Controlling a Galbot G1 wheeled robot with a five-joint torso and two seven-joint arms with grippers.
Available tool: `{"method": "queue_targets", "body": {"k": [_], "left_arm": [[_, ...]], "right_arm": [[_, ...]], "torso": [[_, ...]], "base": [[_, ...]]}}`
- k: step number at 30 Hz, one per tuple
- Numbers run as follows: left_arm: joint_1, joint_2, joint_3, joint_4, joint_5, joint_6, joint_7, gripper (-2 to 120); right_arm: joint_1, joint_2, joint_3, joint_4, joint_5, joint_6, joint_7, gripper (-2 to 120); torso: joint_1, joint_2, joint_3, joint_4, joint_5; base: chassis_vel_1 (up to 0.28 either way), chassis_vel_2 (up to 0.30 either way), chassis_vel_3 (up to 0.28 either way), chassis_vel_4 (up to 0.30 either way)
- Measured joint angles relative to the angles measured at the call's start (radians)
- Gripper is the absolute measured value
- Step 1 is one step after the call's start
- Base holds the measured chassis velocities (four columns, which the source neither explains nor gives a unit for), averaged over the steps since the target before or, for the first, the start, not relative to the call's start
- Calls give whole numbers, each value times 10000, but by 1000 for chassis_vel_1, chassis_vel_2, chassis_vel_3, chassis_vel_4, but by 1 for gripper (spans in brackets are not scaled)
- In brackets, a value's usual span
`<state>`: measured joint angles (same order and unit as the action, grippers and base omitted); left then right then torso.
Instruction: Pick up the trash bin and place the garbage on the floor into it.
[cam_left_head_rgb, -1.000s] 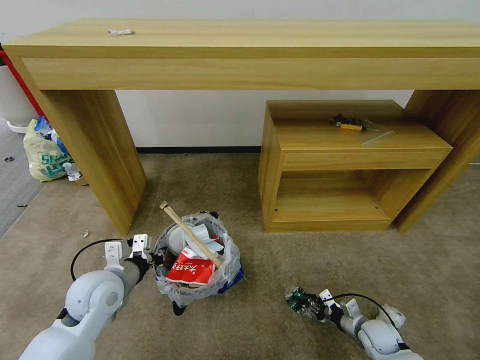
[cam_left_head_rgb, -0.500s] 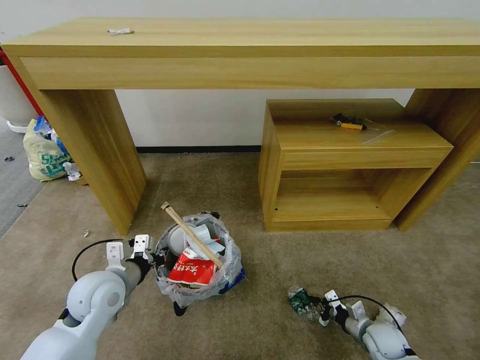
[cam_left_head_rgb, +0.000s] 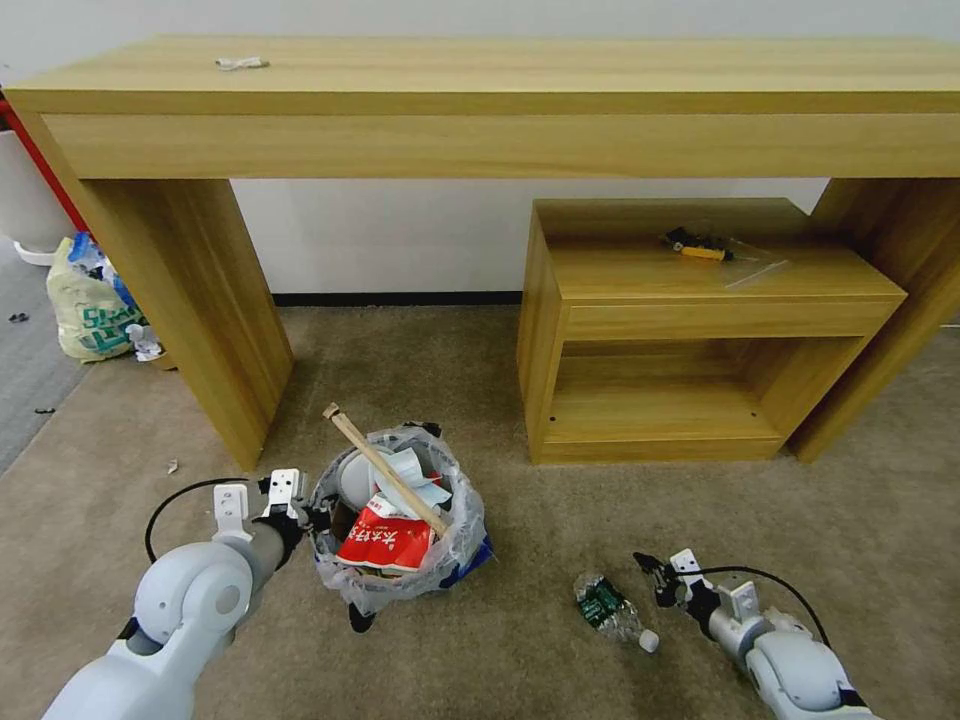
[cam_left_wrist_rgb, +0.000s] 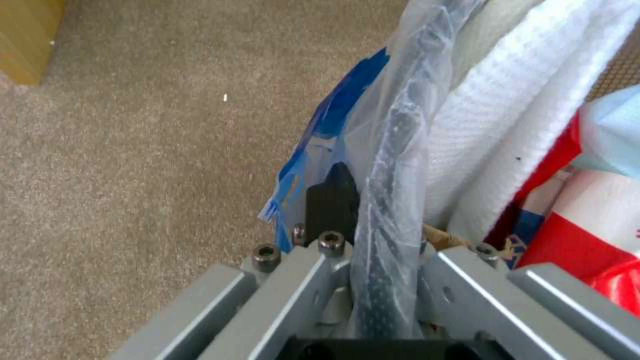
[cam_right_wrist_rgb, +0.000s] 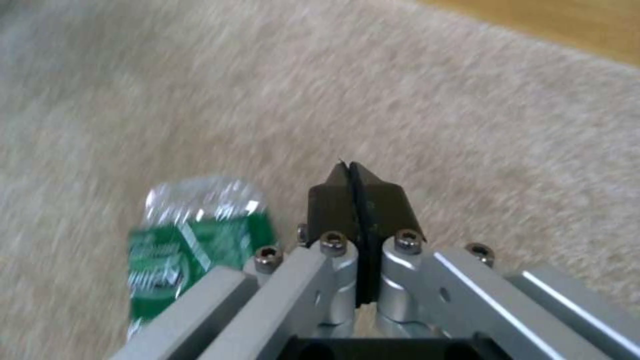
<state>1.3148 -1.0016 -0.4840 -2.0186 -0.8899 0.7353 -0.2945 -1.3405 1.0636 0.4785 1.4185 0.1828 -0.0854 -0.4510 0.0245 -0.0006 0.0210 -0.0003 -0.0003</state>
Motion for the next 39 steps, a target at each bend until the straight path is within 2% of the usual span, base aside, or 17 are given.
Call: {"method": "queue_targets", "body": {"k": [2, 4, 6, 10, 12, 13, 17, 18, 19, 21, 22, 24, 25, 27, 39], "left_arm": [[-41, 5, -28, 65, 17, 0, 11, 0], [-57, 7, -40, 90, 22, 0, 18, 0], [-70, 8, -54, 114, 25, 0, 49, 0], [-72, 2, -69, 114, 16, 0, 68, 0], [-67, -1, -129, 112, 12, 0, 90, 0], [-67, -1, -129, 112, 12, 0, 90, 0], [-38, -3, -235, 118, 7, 0, 190, 0], [-38, -3, -235, 118, 7, 0, 190, 0], [-38, 0, -258, 128, 6, 0, 212, 0], [-38, 4, -291, 153, 6, 0, 266, 0], [-38, 4, -291, 153, 6, 0, 266, 0], [-42, 2, -303, 175, 11, 0, 315, 0], [-42, 2, -303, 175, 11, 0, 315, 0], [-73, -27, -325, 202, 12, 0, 362, 0], [-34, 25, -463, 245, 22, 0, 488, 0]], "right_arm": [[-1, -274, -395, -41, -294, 6, -367, 10], [2, -403, -616, -39, -400, 10, -554, 14], [72, -678, -1240, -21, -617, -61, -813, 25], [259, -820, -1744, -22, -807, -216, -899, 34], [448, -948, -2202, 41, -968, -619, -841, 44], [448, -948, -2202, 41, -968, -619, -841, 44], [671, -1044, -2542, 145, -1354, -1522, -570, 63], [671, -1044, -2542, 145, -1354, -1522, -570, 63], [715, -1044, -2570, 179, -1387, -1810, -453, 68], [807, -1045, -2619, 236, -1344, -2320, -153, 76], [807, -1045, -2619, 236, -1344, -2320, -153, 76], [945, -1069, -2689, 302, -1129, -2857, 47, 89], [945, -1069, -2689, 302, -1129, -2857, 47, 89], [1135, -1112, -2793, 371, -754, -3426, 85, 97], [1708, -1077, -3098, 14, 365, -4459, -66, 100]], "torso": [[0, 0, 0, 0, 2], [0, 0, 0, 0, 2], [0, 0, 0, -1, 0], [0, 0, 0, 1, 4], [0, 0, 0, 1, 2], [0, 0, 0, 1, 2], [0, -1, 0, 1, 1], [0, -1, 0, 1, 1], [0, -1, 0, 0, 2], [0, 0, 0, 0, 1], [0, 0, 0, 0, 1], [0, 0, 0, 0, 1], [0, 0, 0, 0, 1], [0, 0, -1, 0, 1], [0, 0, 0, 0, 1]], "base": [[0, 0, 0, 0], [0, 0, 0, 0], [0, 0, 0, 0], [0, 0, 0, 0], [0, 0, 0, 0], [0, 0, 0, 0], [0, 0, 0, 0], [0, 0, 0, 0], [0, 0, 0, 0], [0, 0, 0, 0], [0, 0, 0, 0], [0, 0, 0, 0], [0, 0, 0, 0], [0, 0, 0, 0], [0, 0, 0, 0]]}}
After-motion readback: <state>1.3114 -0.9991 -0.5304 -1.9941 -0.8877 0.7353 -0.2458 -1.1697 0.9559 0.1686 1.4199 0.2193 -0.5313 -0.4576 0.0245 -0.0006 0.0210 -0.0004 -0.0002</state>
